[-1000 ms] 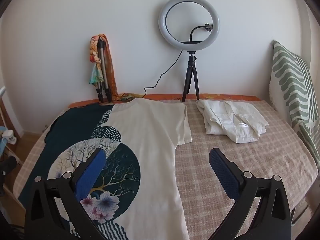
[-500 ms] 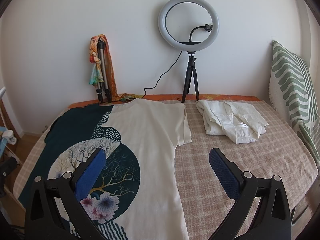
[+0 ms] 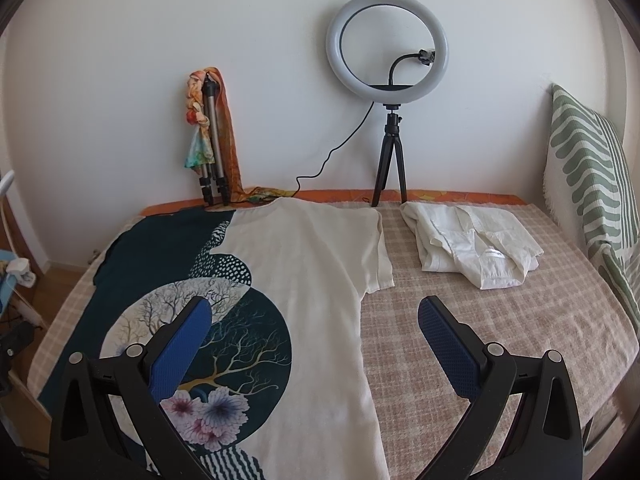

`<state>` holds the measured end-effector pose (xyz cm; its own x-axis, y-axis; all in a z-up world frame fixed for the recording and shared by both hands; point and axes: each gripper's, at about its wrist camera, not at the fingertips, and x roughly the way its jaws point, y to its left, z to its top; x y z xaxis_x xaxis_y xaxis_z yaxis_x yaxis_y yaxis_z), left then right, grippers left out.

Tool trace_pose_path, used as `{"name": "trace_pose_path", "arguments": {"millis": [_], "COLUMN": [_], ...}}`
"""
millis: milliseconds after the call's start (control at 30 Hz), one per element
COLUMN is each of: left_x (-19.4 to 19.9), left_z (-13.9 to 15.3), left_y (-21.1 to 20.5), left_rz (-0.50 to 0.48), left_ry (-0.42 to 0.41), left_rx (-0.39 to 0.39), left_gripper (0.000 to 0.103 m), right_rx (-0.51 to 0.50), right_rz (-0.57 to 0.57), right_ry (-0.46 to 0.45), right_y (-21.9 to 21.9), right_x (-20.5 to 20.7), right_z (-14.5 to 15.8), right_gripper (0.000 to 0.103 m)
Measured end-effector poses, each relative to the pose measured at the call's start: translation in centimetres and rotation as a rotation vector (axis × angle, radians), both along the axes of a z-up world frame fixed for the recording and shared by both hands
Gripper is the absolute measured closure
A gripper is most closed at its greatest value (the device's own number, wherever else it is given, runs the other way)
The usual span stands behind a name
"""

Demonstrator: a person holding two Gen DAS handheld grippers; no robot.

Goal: Fold small clothes

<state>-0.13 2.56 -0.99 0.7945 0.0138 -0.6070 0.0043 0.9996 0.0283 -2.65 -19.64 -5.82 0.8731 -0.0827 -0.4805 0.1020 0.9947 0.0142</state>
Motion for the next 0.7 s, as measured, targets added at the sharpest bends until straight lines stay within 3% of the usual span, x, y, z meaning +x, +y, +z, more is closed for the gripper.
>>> {"name": "trace_pose_path", "arguments": {"millis": [400,533,700], "left_x": [0.2,0.4,0.3], "left_z": [-1.5,-2.9,-4.5], "left_y": [2.7,4.2,6.8], "left_rz": [0.012,0.031,0.049], "left_ry": [0.035,0.085,0.157], "left_rx": [-0.001,0.006,-0.047], "left_gripper": [0.013,0.024,0.035], "right_rx": [-0.02,-0.004,-0.002], "right_rz": [0.036,0.06,0.15], "right_ry": [-0.006,-0.017,0.004], "right_y": [2.2,2.8,4.7], "right_x": [1.0,1.5,2.8], "right_z": [0.1,0.4,0.2], "right_gripper": [0.001,0.001,0.001]}}
